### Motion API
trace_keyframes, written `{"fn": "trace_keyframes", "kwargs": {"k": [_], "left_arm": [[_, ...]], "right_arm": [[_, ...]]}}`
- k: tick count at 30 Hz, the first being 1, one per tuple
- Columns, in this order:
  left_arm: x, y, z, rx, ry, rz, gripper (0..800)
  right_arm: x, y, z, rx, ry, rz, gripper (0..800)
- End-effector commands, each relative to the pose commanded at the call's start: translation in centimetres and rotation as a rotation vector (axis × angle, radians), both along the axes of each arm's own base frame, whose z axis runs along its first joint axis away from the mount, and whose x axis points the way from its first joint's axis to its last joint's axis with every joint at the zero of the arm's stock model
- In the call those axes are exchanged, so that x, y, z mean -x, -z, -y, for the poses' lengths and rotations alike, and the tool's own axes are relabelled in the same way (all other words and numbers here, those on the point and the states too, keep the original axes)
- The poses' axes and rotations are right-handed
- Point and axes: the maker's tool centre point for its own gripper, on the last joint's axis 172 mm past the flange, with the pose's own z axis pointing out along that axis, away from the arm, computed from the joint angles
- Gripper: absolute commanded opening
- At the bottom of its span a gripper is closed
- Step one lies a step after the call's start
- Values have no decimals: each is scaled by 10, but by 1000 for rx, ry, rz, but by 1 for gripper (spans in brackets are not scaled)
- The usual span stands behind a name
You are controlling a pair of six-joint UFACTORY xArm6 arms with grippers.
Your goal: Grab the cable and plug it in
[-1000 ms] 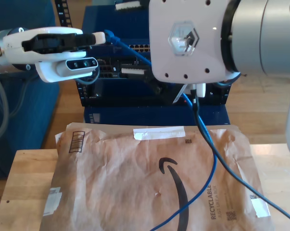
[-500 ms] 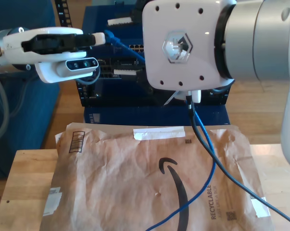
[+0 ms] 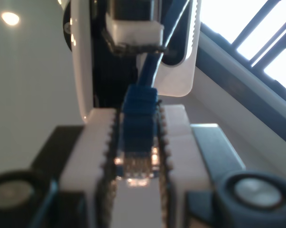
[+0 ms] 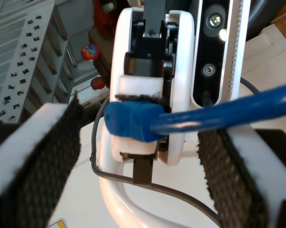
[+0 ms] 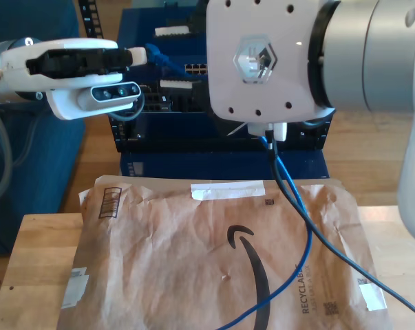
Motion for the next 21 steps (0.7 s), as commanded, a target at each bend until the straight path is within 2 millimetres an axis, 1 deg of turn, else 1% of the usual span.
{"fn": "trace_keyframes", "kwargs": {"k": [2, 6, 8, 12, 21], "left_arm": [[1, 0, 0, -1, 2, 0, 7], [3, 0, 0, 4, 12, -3, 7], [8, 0, 2, 9, 33, -11, 8], [11, 1, 7, 6, 51, -18, 13], [11, 2, 7, 5, 54, -20, 14]], "right_arm": [[0, 1, 0, 1, 0, -1, 364], [0, 2, 0, 2, 0, -2, 363], [0, 2, 0, 2, 0, -2, 363], [0, 2, 0, 2, 0, -2, 353], [0, 2, 0, 2, 0, -2, 331]]}}
